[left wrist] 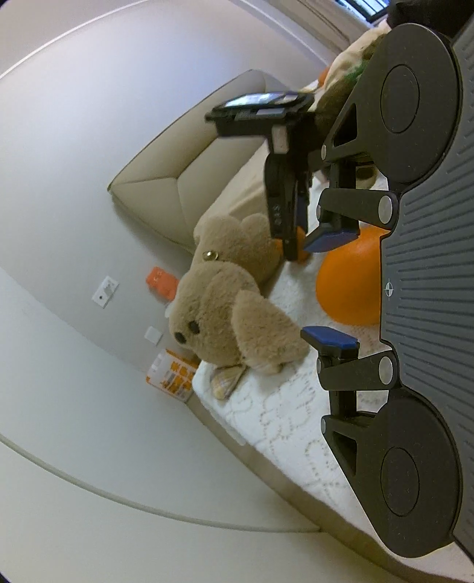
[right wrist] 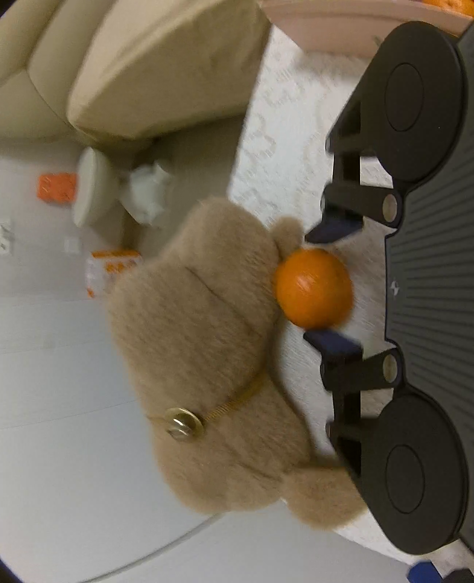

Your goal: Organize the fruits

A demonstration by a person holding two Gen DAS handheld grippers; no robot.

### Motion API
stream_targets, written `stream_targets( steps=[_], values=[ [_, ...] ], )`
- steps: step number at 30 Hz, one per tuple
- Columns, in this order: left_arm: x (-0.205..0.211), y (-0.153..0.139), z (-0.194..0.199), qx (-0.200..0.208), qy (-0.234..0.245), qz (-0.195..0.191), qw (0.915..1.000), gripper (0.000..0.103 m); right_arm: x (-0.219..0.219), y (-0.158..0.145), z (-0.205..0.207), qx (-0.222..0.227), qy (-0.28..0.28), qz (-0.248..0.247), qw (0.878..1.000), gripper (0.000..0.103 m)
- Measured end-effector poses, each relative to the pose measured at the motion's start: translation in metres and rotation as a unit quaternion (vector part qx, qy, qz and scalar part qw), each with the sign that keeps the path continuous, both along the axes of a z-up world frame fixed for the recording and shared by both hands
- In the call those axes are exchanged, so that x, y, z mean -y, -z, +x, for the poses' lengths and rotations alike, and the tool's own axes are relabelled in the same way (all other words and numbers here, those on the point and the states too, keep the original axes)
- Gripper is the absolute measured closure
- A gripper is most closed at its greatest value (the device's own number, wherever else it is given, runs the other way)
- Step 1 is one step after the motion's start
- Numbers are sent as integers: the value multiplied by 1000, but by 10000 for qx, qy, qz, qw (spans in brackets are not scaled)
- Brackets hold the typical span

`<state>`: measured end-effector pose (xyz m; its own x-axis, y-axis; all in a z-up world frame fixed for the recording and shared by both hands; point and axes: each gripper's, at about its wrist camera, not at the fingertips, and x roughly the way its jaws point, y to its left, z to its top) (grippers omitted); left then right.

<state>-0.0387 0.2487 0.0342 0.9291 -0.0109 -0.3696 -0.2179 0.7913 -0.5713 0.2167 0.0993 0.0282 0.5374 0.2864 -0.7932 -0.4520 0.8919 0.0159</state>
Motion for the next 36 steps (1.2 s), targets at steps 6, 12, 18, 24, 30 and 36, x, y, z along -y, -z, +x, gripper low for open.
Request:
stream_targets(
  steps=[6, 12, 18, 24, 30, 36],
  values=[
    [5, 3, 8, -150, -15, -16, 9999, 53, 44, -22, -61, -36, -396, 495, 9980, 57],
    [14, 4, 21, -444, 100, 29, 9990, 53, 110, -12, -119, -211, -282, 901, 9953, 57],
    [33, -4, 35, -683, 221, 357, 9968, 50, 153, 2, -158, 60, 85, 744, 9972, 45],
    [56, -20, 41, -939, 297, 811, 9918, 49, 191, 6, -185, 342, 338, 903, 9948, 27],
    [89, -36, 34, -856, 789, 1180, 9862, 49, 202, 18, -192, 582, 355, 936, 9933, 12],
    [127, -42, 37, -851, 1104, 1591, 9774, 49, 206, 17, -191, 613, 455, 1026, 9918, 12]
  ],
)
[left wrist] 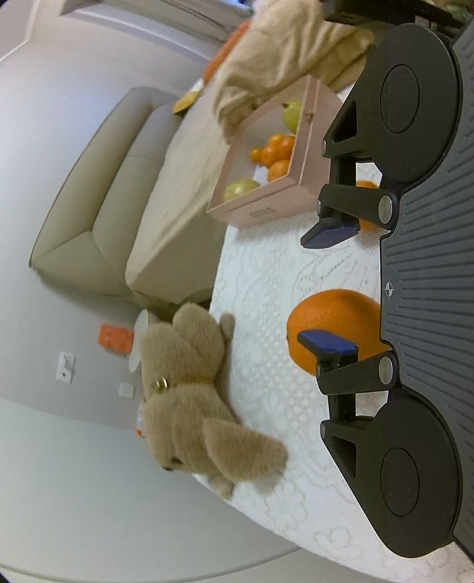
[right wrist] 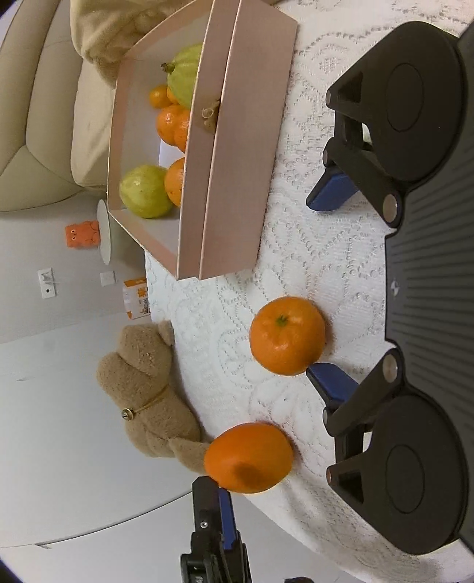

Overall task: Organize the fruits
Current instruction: 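Close the left gripper on the large orange while the right tool approaches the mandarin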

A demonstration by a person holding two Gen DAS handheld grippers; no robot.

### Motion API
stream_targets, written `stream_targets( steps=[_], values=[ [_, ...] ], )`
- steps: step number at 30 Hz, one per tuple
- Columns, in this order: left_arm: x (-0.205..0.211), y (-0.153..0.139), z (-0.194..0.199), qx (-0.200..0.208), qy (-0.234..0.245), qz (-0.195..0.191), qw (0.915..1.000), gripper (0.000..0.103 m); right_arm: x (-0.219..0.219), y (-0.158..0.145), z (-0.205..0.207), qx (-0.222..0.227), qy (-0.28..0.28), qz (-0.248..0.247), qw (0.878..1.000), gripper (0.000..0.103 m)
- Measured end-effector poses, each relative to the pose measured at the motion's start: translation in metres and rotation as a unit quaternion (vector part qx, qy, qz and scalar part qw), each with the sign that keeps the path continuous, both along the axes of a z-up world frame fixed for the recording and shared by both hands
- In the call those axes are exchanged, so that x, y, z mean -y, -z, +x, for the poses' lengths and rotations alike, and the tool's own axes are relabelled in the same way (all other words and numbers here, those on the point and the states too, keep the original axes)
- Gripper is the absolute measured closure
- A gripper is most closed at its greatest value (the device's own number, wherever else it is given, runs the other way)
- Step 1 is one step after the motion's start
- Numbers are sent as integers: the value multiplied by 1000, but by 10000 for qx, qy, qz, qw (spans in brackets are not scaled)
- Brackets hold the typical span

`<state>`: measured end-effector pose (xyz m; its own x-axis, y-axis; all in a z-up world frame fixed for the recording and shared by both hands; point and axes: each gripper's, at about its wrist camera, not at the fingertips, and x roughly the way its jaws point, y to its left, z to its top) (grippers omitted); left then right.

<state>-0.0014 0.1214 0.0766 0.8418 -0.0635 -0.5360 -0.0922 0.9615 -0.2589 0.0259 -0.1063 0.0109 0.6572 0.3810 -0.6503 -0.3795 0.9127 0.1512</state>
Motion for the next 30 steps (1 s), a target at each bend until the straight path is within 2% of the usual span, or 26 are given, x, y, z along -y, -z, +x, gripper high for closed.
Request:
stream_targets(
  steps=[6, 12, 14, 17, 18, 21, 26, 27, 30],
  values=[
    [33, 0, 12, -93, -3, 939, 9955, 49, 0, 1, -1, 28, 20, -8, 10000, 12],
    [39, 2, 17, -74, 49, 1161, 9932, 49, -1, 2, -1, 37, 24, -24, 10000, 12],
    [37, 2, 16, -44, -72, 1339, 9910, 50, -1, 2, -1, 44, 26, -40, 10000, 12],
    [29, 7, 15, -36, -601, 1796, 9819, 50, -2, 2, -2, 52, 30, -57, 10000, 12],
    [23, 9, 16, -108, -678, 1755, 9821, 49, -2, 2, -2, 54, 31, -61, 10000, 12],
    [4, 9, 16, -105, -697, 1231, 9899, 48, -2, 3, -2, 59, 30, -73, 10000, 12],
    [-7, 11, 24, -308, -342, 404, 9981, 49, -3, 3, -3, 69, 35, -95, 9999, 12],
    [-6, 13, 25, -331, -261, 341, 9985, 49, -3, 3, -3, 70, 35, -97, 9999, 12],
    [6, 13, 30, -358, -172, 747, 9964, 49, -3, 4, -3, 72, 35, -102, 9999, 12]
  ],
)
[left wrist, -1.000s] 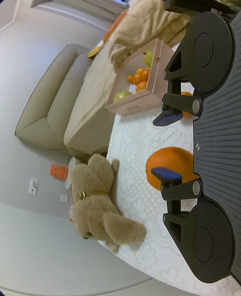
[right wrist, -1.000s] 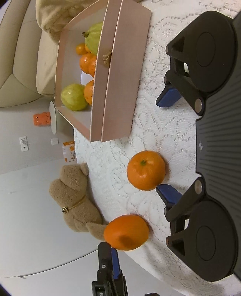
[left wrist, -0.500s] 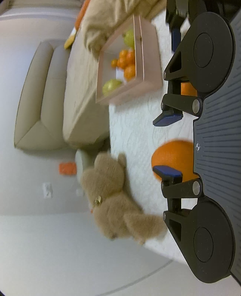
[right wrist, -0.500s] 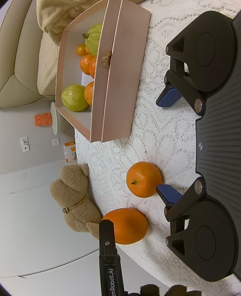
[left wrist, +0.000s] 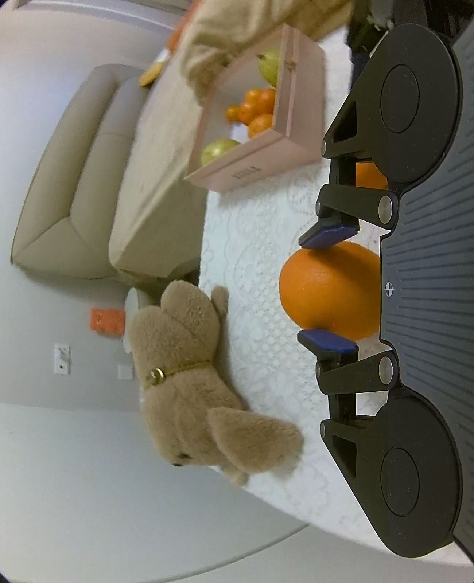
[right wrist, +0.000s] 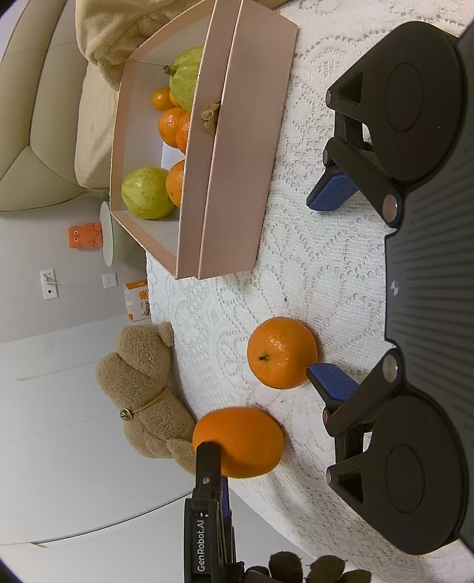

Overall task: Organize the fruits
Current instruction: 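Close the left gripper on the large orange while the right tool approaches the mandarin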

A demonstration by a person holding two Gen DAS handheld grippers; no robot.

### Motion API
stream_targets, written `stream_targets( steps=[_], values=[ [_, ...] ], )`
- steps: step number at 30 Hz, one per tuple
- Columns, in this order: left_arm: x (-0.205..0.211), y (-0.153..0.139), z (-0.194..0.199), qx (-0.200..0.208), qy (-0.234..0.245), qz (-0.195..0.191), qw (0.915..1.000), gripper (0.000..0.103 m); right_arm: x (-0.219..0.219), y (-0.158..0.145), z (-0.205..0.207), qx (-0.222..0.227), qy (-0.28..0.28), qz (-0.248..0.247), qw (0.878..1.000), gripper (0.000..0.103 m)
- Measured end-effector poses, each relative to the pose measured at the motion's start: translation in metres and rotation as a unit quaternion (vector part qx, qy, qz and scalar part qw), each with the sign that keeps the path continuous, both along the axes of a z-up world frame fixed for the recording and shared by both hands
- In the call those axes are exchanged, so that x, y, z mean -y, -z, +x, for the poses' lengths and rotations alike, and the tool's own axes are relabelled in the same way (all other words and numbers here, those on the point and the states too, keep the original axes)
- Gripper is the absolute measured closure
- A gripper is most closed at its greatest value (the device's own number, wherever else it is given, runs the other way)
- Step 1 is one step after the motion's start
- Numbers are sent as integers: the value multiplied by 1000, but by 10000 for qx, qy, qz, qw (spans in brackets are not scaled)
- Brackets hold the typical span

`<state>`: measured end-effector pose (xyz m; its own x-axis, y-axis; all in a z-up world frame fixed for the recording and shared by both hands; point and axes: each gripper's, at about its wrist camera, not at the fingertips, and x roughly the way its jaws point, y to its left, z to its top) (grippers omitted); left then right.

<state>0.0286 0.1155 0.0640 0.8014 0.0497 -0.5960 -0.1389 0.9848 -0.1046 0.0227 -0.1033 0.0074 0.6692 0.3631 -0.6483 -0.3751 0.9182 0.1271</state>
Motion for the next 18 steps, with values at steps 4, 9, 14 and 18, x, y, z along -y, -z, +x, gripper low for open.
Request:
stream_targets(
  steps=[4, 9, 14, 18],
  values=[
    [11, 0, 8, -90, 129, 361, 9992, 48, 0, 0, 0, 5, 0, -13, 10000, 12],
    [20, 0, 20, -233, 295, 708, 9968, 48, 0, 1, -1, 12, 0, -26, 10000, 12],
    [35, 5, 29, -510, 684, 1304, 9878, 27, 0, 1, -1, 14, 2, -28, 10000, 11],
    [29, 7, 37, -576, 654, 1238, 9885, 27, -1, 2, -1, 15, 2, -28, 10000, 11]
  ],
)
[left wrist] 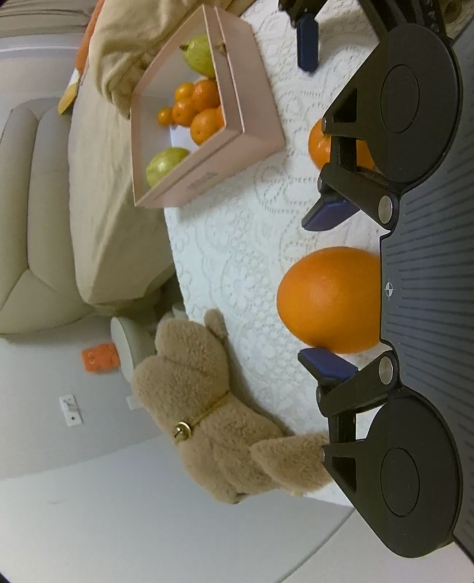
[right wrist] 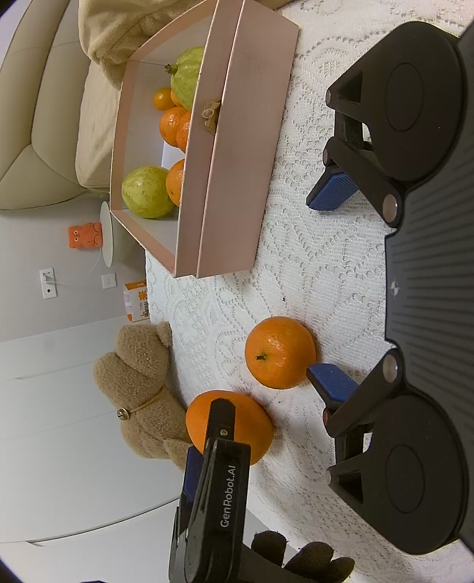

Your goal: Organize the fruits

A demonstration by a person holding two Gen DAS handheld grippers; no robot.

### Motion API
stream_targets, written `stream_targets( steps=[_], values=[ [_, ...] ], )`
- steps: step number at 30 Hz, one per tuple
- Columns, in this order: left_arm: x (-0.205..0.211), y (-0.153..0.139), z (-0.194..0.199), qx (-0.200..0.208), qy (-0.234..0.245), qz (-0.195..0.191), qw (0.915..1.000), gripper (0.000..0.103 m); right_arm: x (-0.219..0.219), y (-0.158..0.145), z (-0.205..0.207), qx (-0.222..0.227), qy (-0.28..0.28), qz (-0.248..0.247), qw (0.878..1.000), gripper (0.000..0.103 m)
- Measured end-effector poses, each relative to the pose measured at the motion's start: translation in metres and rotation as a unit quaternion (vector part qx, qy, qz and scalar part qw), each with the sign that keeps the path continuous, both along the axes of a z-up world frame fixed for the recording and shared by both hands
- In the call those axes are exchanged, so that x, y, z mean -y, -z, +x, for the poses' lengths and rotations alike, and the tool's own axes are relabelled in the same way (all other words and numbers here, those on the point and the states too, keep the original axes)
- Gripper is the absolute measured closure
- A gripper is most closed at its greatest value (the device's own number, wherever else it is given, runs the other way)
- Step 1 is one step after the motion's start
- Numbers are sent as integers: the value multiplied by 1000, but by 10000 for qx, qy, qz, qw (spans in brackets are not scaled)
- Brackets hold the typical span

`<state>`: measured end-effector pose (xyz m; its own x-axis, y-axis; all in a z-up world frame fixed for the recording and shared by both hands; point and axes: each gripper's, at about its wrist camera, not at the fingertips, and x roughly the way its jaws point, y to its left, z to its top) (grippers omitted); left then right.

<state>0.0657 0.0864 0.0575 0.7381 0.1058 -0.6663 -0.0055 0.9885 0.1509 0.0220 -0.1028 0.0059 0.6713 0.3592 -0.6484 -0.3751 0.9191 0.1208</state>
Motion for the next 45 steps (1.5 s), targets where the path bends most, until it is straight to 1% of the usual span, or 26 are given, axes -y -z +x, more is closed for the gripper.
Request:
stream_targets(
  steps=[5, 9, 12, 15, 17, 20, 22, 24, 26, 28, 31, 33, 34, 38, 40, 42, 44, 45],
  values=[
    [-14, 11, 17, -243, -266, 165, 9992, 27, 0, 0, 0, 4, 4, 5, 10000, 11],
    [-30, 17, 26, -403, -408, 24, 9984, 28, 0, 1, 0, 4, 4, 4, 10000, 11],
    [-43, 20, 31, -434, -476, -242, 9976, 27, 0, 1, 0, 5, 6, 7, 10000, 11],
    [-57, 21, 30, -333, -576, -696, 9954, 27, -1, 1, 0, 6, 9, 4, 10000, 11],
    [-64, 22, 28, -237, -617, -895, 9938, 27, -1, 1, 0, 5, 11, 2, 10000, 11],
    [-67, 22, 25, -116, -638, -1040, 9925, 28, -1, 1, 0, 4, 12, 2, 10000, 11],
    [-63, 21, 17, -16, -681, -1049, 9921, 28, -1, 1, 1, 4, 12, 3, 10000, 11],
    [-57, 20, 5, 118, -528, -1218, 9911, 28, -1, 1, 1, 4, 14, 3, 10000, 11],
    [-48, 20, -11, 249, -275, -1624, 9860, 28, -1, 1, 1, 4, 14, 2, 10000, 11],
    [-38, 21, -23, 336, -41, -1825, 9826, 28, -1, 1, 1, 4, 15, 5, 10000, 10],
    [-19, 30, -29, 229, 185, -1779, 9836, 28, -1, 1, 1, 2, 15, 5, 10000, 10],
    [-13, 32, -33, 431, 210, -1587, 9862, 28, -1, 2, 1, -2, 10, 9, 10000, 10],
    [-14, 33, -33, 463, 198, -1615, 9856, 27, -1, 2, 1, -8, 4, 12, 10000, 9],
    [-22, 40, -29, 526, 211, -1934, 9795, 27, -2, 3, 3, -42, -52, 9, 10000, 6],
    [-29, 43, -28, 544, 246, -2172, 9743, 26, -3, 4, 5, -97, -120, 15, 9999, 2],
    [-36, 47, -28, 587, 306, -2391, 9687, 27, -4, 4, 5, -151, -177, -26, 9997, 0],
    [-39, 49, -30, 672, 355, -2478, 9658, 27, -9, 4, 4, -171, -200, -227, 9994, 0],
    [-38, 50, -31, 705, 374, -2482, 9654, 27, -13, 5, 2, -161, -225, -404, 9988, 0]
  ],
)
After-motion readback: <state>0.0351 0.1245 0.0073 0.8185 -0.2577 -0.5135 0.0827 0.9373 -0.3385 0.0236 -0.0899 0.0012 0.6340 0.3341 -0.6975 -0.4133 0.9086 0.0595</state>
